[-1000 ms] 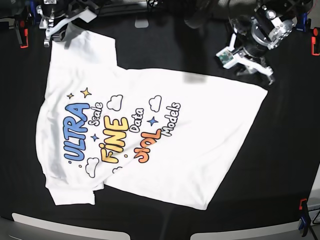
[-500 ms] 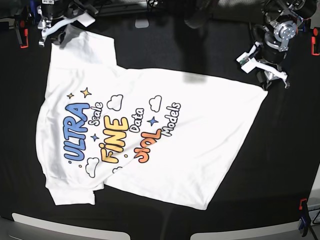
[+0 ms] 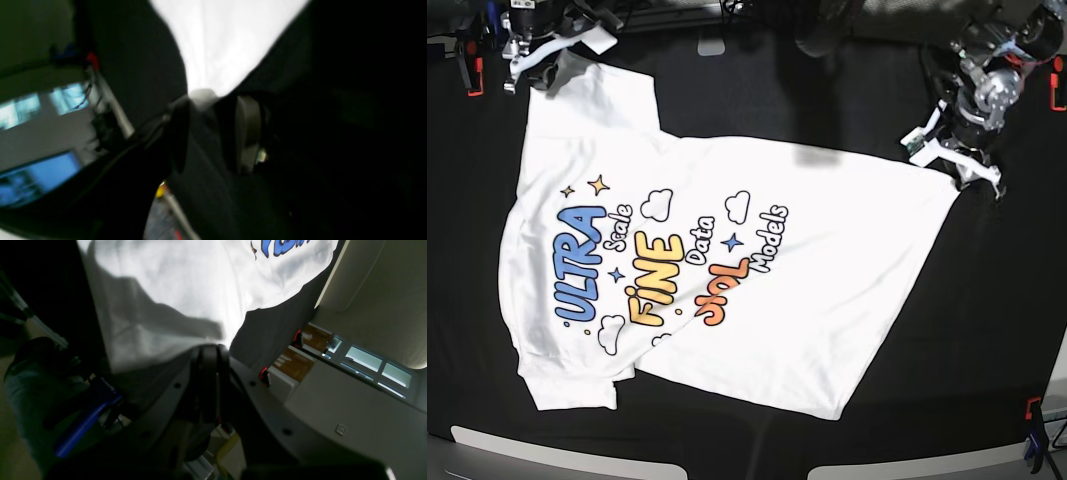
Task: Layout the t-shirt on the table in an organized manner, then fold the t-shirt properly
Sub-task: 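Grasp the shoulder edges with both grippers and pull the shirt taut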
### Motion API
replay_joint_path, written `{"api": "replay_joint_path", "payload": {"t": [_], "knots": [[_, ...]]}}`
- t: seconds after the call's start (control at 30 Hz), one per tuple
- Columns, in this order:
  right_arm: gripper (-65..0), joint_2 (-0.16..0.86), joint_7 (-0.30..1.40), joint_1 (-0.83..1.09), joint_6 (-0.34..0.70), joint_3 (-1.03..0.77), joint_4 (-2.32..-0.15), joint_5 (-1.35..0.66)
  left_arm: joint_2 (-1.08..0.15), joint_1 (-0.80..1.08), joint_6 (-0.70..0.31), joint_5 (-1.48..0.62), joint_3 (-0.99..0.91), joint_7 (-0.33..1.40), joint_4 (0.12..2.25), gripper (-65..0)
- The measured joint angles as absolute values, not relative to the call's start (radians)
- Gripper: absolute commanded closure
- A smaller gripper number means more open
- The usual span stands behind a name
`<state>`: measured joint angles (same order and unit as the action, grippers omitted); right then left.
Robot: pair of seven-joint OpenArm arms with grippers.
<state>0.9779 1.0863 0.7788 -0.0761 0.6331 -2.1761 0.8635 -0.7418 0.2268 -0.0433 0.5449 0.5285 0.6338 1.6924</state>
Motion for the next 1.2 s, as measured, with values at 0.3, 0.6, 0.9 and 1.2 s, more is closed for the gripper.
{"api": "replay_joint_path", "payload": {"t": [0.3,0.6,0.9,1.2], "knots": [[0.0,0.978,1.086,0.779,-0.076,0.633,-2.176,0.863,-0.748,0.207,-0.106,0.474,0.530,0.559,1.665,-21.5],[0.0,0.978,1.086,0.778,-0.077,0.633,-2.176,0.863,-0.748,0.185,-0.133,0.480,0.530,0.496,1.627,-21.5],[0.0,0.978,1.086,0.779,-0.081,0.633,-2.176,0.864,-0.748,0.166,-0.163,0.489,0.529,0.392,1.601,-14.4],[0.0,0.978,1.095,0.783,-0.155,0.633,-2.177,0.925,-0.747,0.158,-0.167,0.481,0.530,0.430,1.605,0.0]]}}
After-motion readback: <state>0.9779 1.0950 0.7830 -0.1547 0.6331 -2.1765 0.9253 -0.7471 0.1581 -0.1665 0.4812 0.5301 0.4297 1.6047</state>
